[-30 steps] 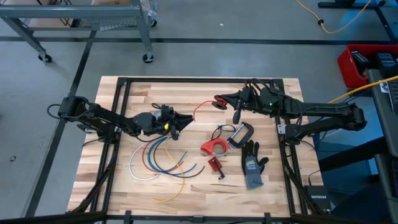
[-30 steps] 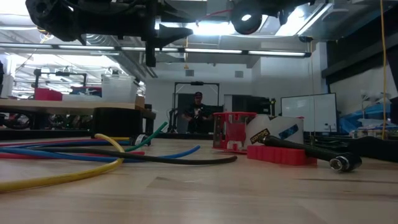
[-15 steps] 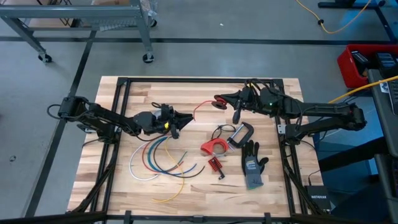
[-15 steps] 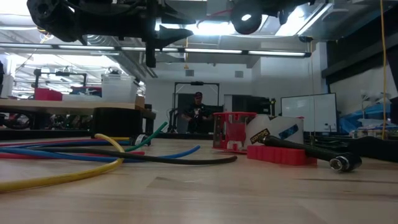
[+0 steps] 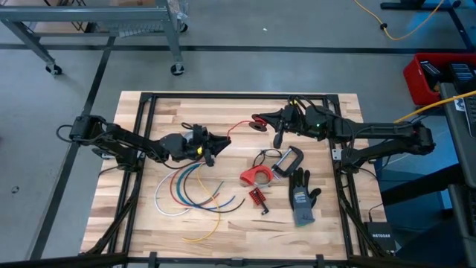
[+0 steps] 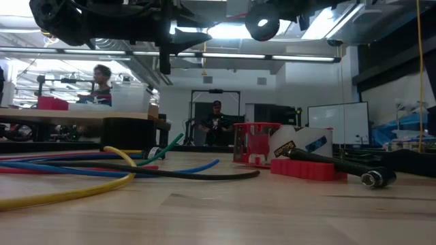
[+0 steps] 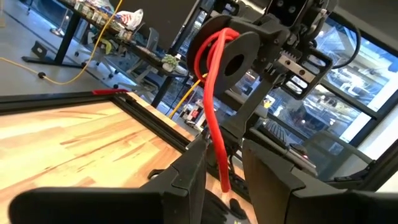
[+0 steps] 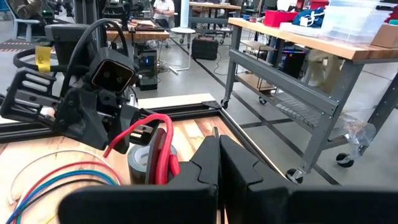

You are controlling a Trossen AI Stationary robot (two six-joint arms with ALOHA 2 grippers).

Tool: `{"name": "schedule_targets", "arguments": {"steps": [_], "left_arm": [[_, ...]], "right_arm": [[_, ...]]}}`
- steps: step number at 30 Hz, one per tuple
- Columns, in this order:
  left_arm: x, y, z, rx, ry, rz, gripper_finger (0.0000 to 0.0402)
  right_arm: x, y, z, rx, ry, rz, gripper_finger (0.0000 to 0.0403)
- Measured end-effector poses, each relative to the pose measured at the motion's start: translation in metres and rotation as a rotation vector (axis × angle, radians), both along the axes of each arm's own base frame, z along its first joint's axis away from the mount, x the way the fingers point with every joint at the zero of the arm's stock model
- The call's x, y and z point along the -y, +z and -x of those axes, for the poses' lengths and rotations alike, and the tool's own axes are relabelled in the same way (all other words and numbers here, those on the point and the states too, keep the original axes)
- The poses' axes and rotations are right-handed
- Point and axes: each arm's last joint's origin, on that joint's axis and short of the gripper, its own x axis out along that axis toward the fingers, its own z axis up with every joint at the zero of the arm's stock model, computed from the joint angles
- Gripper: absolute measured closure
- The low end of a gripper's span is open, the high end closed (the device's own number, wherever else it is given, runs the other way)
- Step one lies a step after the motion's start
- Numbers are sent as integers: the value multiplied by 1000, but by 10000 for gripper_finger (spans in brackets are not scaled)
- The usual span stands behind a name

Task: Coil cords
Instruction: Coil the red wire onto the spool

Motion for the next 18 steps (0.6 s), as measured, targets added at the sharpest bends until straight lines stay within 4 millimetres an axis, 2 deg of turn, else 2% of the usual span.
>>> {"name": "schedule_targets", "arguments": {"steps": [5,12,18], "left_arm": [[0,-3,0,-31,11,0,316],[-1,-4,0,-41,43,5,393],[-3,-5,1,-44,98,23,398]], "right_arm": [[0,0,0,0,0,0,400],[0,0,0,2,0,1,400],[0,2,0,19,0,2,400]]}}
